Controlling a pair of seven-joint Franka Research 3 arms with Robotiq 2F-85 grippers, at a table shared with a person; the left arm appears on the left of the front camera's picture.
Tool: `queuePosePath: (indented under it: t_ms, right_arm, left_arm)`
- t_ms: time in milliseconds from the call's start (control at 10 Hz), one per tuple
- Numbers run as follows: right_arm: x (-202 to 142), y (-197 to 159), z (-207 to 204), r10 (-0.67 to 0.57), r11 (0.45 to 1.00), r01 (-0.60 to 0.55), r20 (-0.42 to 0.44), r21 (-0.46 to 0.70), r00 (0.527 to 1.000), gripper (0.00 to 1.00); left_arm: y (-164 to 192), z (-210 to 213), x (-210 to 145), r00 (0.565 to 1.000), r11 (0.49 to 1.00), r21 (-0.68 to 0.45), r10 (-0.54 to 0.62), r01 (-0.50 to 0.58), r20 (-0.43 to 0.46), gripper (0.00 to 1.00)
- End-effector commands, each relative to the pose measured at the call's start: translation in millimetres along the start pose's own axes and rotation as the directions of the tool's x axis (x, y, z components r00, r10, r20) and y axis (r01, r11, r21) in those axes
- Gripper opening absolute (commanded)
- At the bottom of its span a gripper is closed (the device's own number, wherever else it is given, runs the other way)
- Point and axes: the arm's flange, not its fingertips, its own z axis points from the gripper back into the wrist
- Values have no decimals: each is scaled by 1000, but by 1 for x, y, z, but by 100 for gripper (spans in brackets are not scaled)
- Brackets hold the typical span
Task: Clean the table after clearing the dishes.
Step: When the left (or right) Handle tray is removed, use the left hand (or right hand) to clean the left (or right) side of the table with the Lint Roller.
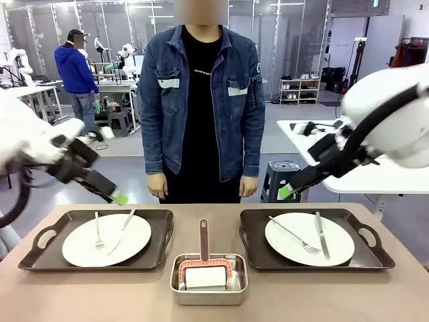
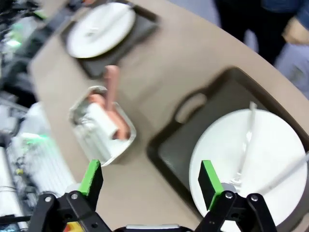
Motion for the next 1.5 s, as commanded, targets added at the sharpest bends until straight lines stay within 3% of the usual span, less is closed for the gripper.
queuePosePath:
  t_ms: [0,200,400,500,800,900,1000,1100,1200,1300,1400]
  right_arm:
    - [-28,-43,23,-207,957,203,-2,210,978,100]
    - [-78,-71,62,-341,888,286,97,360,935,100]
    - [-139,-109,108,-478,838,377,201,394,855,100]
    - [-182,-134,133,-558,801,436,247,411,792,100]
    - [-281,-167,180,-671,729,518,319,447,669,100]
    - [-307,-168,193,-689,718,552,327,424,646,100]
    - [-324,-166,202,-719,693,591,338,414,607,100]
    - [-324,-164,201,-721,692,608,325,389,612,100]
    - [-314,-165,193,-675,736,577,337,353,656,100]
    - [-334,-169,202,-729,683,599,342,418,593,100]
    - [-334,-169,202,-729,683,599,342,418,593,100]
  left_arm:
    - [37,40,-34,998,983,-173,60,-55,22,100]
    - [66,86,-99,940,949,-263,239,-173,243,100]
    - [92,136,-169,828,907,-338,381,-250,412,100]
    - [101,164,-209,760,883,-377,443,-279,475,100]
    - [122,207,-281,594,787,-416,617,-456,516,100]
    - [117,214,-289,590,788,-391,615,-475,524,100]
    - [112,220,-291,557,775,-371,628,-511,544,100]
    - [109,221,-285,550,771,-353,630,-530,548,100]
    - [117,213,-308,583,787,-380,616,-486,530,100]
    - [117,213,-308,583,787,-380,616,-486,530,100]
    - [117,213,-308,583,787,-380,616,-486,530,100]
